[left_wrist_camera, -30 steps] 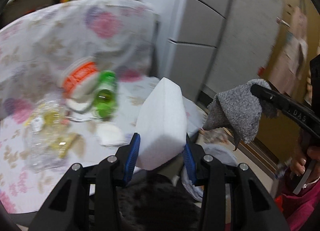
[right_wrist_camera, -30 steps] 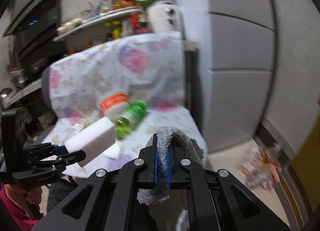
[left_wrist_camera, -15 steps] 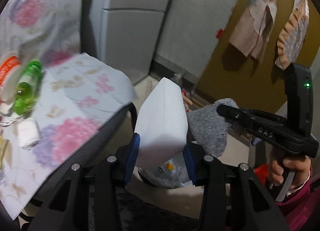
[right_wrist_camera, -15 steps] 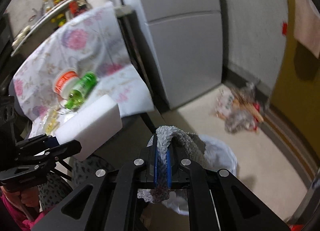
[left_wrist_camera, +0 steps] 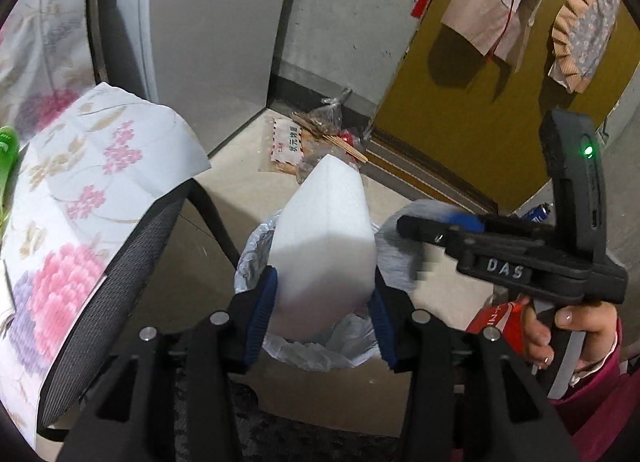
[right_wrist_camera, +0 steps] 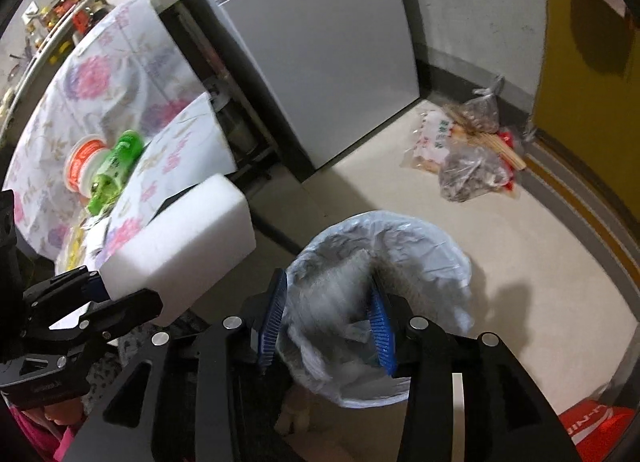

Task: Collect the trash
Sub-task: 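Carry sponge and cloth to the bin and release both, then return to the seat and grasp the clear plastic tray with the left gripper, then hold the tray in the left gripper while the right gripper grasps the yellow wrapper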

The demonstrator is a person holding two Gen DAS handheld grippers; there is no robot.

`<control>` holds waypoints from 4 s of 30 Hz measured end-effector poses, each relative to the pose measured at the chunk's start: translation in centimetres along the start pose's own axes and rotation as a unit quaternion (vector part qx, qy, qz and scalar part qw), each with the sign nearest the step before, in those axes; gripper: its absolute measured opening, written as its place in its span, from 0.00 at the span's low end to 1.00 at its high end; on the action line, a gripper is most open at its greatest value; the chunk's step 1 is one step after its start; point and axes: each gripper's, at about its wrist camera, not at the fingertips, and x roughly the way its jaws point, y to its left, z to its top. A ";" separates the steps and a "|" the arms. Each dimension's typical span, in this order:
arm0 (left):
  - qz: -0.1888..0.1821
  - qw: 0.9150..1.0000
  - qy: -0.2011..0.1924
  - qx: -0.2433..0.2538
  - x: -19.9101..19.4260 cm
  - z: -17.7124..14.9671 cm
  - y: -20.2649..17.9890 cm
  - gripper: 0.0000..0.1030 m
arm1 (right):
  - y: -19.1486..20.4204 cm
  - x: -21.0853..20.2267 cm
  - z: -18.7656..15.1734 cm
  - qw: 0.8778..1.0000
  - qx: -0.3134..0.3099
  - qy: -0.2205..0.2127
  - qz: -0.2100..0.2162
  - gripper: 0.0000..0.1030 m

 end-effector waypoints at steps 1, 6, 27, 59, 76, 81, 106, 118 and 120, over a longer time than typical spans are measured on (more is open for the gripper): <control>0.001 1.000 0.004 0.002 0.2 0.1 -0.1 0.47 | -0.2 -0.2 0.1 1.000 0.000 -0.002 -0.003 0.45; 0.010 1.000 0.020 0.008 1.1 0.5 -0.2 0.63 | -1.2 -1.7 0.9 0.999 0.012 -0.033 -0.010 0.46; 0.232 0.946 -0.120 -0.191 -16.4 -10.2 13.9 0.65 | 16.6 -4.0 2.7 0.977 -0.155 -0.087 0.117 0.47; 0.305 0.854 -0.155 -0.392 -23.7 -20.5 31.5 0.36 | 33.7 6.8 -0.2 0.939 -0.310 0.013 0.149 0.54; 0.253 0.852 -0.175 -0.423 -22.4 -19.3 36.7 0.07 | 33.1 6.7 0.9 0.943 -0.301 0.000 0.139 0.54; 0.273 0.836 -0.234 -0.416 -26.6 -19.7 33.5 0.05 | 33.8 5.8 0.9 0.940 -0.307 -0.012 0.148 0.54; 0.333 0.778 -0.263 -0.463 -31.2 -26.0 30.9 0.05 | 47.8 15.3 0.2 0.906 -0.370 0.042 0.204 0.56; 0.303 0.781 -0.254 -0.484 -29.9 -27.5 33.2 0.05 | 50.5 18.9 0.7 0.908 -0.339 0.087 0.229 0.25; 0.306 0.780 -0.256 -0.483 -30.1 -27.5 33.0 0.05 | 50.9 18.1 0.3 0.905 -0.345 0.081 0.237 0.02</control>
